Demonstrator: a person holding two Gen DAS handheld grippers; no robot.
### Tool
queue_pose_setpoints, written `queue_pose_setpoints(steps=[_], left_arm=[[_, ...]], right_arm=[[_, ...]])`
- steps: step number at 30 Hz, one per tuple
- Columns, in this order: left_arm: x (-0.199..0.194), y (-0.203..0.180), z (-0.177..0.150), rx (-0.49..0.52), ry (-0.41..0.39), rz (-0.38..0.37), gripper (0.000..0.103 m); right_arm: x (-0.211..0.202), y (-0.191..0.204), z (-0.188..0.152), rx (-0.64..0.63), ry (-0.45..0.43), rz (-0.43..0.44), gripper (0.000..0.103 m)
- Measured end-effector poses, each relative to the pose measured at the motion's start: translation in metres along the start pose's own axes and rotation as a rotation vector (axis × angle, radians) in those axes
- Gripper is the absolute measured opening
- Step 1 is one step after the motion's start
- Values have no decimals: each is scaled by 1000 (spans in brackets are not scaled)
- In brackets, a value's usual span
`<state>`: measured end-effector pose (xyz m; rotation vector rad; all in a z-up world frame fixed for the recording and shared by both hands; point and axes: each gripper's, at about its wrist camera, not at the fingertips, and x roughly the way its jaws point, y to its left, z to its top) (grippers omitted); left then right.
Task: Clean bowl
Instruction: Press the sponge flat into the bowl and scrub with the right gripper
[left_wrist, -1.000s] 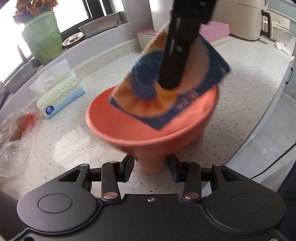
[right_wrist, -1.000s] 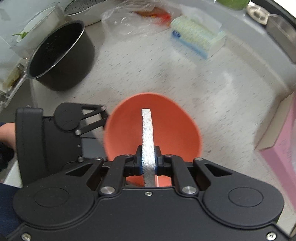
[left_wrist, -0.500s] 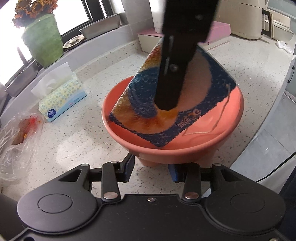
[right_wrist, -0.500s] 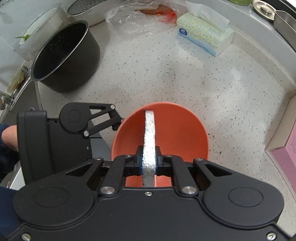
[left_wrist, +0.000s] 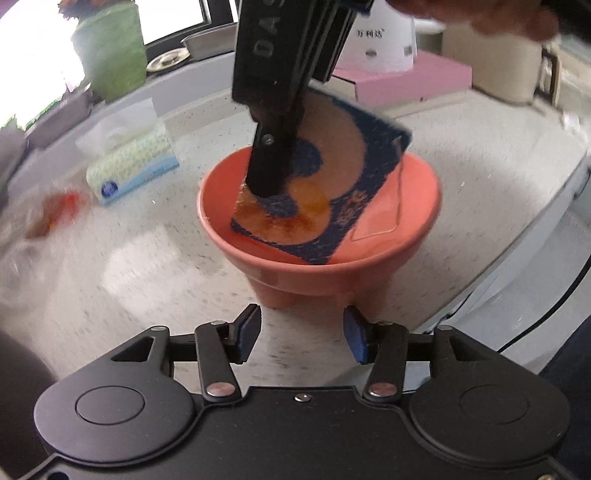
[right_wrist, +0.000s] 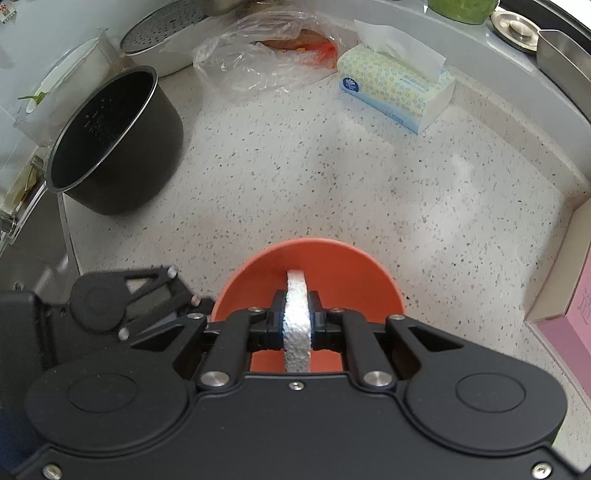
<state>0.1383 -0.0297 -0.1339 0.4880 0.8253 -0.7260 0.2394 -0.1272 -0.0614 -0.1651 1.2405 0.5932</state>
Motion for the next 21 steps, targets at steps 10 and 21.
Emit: queue_pose_setpoints(steps=[10, 21], left_arm=[[13, -14, 5, -87, 4, -20, 50], [26, -32, 8, -208, -46, 59, 37]], right_arm=[[2, 3, 0, -23, -2, -4, 12], [-1, 1, -4, -23, -13, -1, 12]])
